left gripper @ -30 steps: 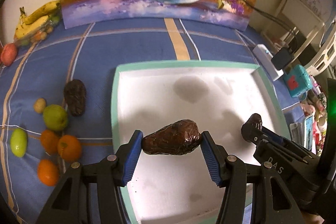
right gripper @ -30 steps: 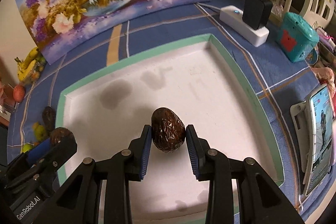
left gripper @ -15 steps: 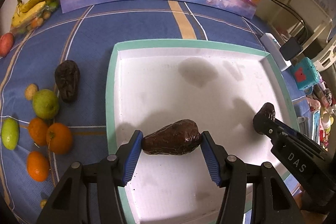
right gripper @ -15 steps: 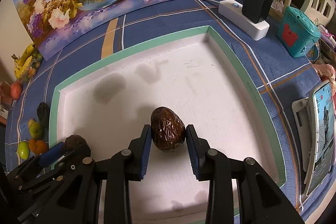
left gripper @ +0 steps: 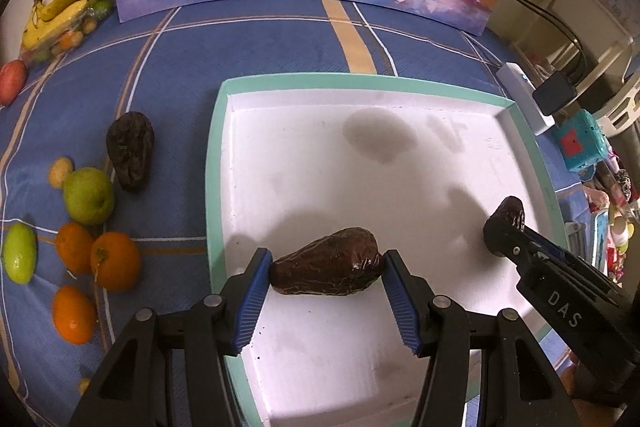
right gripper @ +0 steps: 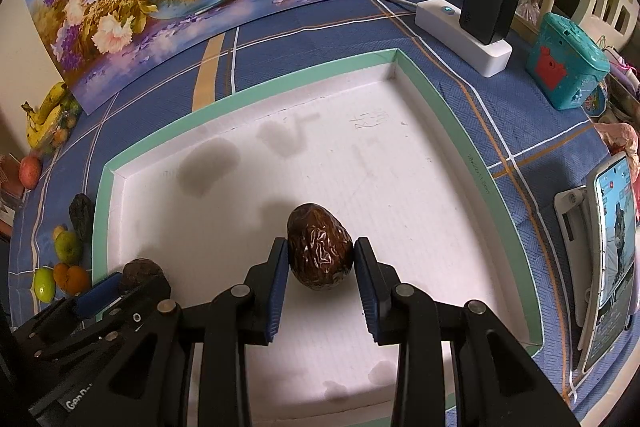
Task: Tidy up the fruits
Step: 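Lower the dates into the tray and open both tools, then move the left tool toward the green pear while the right tool approaches an orange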
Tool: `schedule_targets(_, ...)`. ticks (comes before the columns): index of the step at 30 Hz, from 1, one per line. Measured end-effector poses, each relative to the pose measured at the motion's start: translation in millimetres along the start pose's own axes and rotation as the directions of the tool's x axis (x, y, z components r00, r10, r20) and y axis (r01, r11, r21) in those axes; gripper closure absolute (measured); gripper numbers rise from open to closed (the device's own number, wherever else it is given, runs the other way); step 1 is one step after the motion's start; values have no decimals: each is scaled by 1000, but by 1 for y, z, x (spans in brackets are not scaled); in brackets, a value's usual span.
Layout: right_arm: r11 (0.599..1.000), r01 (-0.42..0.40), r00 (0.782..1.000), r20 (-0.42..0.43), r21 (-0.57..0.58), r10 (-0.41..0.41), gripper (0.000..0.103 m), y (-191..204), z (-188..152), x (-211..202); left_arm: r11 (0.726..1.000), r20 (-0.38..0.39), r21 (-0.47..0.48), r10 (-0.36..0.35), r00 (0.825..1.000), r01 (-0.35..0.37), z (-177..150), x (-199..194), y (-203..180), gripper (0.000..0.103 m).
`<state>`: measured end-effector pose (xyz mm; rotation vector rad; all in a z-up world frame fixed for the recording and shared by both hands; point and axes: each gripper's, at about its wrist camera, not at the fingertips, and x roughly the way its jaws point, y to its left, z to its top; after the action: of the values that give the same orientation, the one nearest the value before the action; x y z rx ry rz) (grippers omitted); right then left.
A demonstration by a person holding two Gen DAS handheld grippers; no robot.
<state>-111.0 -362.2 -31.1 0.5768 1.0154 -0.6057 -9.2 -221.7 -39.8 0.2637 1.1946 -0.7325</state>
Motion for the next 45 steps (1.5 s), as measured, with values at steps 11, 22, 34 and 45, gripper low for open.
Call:
schedule_targets(11, 1000, 12, 1000, 12, -5, -12, 68, 1, 2, -10, 1000, 19, 2, -12, 1000, 12, 2, -19, -1, 42)
schedule_targets(22, 999, 11, 999, 32, -33, -10, 68, 10, 2, -33, 999, 46, -29, -11, 999, 13, 3, -41, 11, 42)
schedule_targets(34, 997, 50, 998, 41, -58, -48, 38, 17, 0, -46, 983, 35, -142, 125, 992, -119, 1, -49, 55, 20)
schedule_targets(45, 987, 94, 995, 48, -129, -88, 11, 31, -7, -50, 951, 43, -231, 223, 974, -208, -7, -63, 103, 0)
